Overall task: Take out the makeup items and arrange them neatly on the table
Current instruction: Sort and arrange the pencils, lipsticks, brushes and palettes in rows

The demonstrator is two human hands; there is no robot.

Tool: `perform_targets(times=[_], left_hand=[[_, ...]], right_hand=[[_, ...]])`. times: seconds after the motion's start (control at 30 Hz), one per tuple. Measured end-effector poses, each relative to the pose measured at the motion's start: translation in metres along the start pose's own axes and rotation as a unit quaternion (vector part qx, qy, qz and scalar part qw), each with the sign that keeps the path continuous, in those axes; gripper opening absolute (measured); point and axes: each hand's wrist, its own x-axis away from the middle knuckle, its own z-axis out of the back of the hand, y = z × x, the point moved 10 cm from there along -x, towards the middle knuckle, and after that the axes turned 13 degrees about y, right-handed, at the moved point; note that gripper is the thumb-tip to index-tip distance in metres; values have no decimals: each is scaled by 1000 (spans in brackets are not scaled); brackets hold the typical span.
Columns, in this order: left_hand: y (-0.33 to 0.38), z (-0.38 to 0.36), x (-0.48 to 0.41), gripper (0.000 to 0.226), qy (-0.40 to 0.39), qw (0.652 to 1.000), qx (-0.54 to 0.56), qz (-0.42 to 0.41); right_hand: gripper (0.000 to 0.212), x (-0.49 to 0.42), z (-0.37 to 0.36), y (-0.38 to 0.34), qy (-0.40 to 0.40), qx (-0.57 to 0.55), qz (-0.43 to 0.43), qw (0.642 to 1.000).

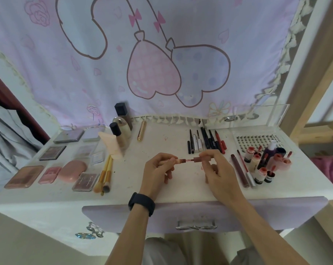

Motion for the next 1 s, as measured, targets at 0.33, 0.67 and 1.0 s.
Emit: perform_targets(times=[0.33,0.67,1.0], left_hand=[[0,-1,0,11,-1,1000,4,-2],[1,4,-2,19,15,999,44,13],[-1,7,-3,16,22,999,45,8]], right_hand=[[16,0,1,2,10,15,-13,1000],[25,0,8,-3,33,-27,-6,999],[26,0,11,-7,43,-24,10,999]])
